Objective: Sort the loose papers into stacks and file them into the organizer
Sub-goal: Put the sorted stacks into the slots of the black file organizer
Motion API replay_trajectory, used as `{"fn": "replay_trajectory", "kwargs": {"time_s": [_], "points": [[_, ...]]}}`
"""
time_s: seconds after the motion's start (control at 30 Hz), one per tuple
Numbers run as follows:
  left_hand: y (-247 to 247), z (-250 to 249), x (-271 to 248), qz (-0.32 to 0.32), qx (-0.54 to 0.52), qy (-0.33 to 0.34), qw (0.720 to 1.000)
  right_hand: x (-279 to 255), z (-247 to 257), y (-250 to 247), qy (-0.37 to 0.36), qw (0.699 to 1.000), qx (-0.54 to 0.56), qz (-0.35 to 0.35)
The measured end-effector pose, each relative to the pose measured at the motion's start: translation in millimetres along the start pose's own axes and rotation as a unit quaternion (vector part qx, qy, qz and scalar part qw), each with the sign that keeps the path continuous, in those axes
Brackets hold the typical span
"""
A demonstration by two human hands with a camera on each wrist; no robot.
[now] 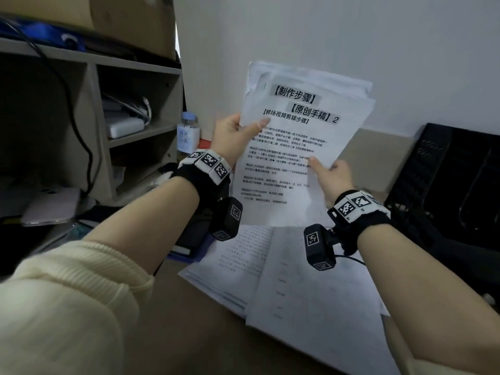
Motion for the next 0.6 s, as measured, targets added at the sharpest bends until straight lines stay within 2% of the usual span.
{"fn": "replay_trajectory", "kwargs": {"time_s": [0.07,0.17,0.33,0.47,0.6], "points": [[0.9,-0.1,-11.0,-0.005,-0.024,-0.011,1.0,-10.7,-3.0,-10.7,0.002,0.999,0.028,-0.027],[6.4,0.3,-22.8,-0.001,-0.04,-0.019,0.999,-29.1,-2.8,-23.0,-0.037,0.995,0.073,-0.059],[24.0,-4.2,-47.4,0.003,-0.052,0.002,0.999,-55.5,-0.2,-36.3,-0.095,0.988,0.043,-0.116],[33.9,2.4,-65.2,0.03,-0.041,-0.018,0.999,-70.3,-9.2,-40.4,-0.09,0.991,0.019,-0.102],[32.1,19.0,-76.9,0.04,-0.033,-0.048,0.998,-83.2,-21.1,-38.8,-0.063,0.994,0.074,-0.052]]}}
Point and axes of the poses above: each hand's wrist, its own x-axis towards the middle knuckle, its own y-axis out of the palm, z = x × y, the point moved 3 cm from there along x, towards the middle knuckle, and after that the axes turned 6 degrees about y, right-handed, at the moved point
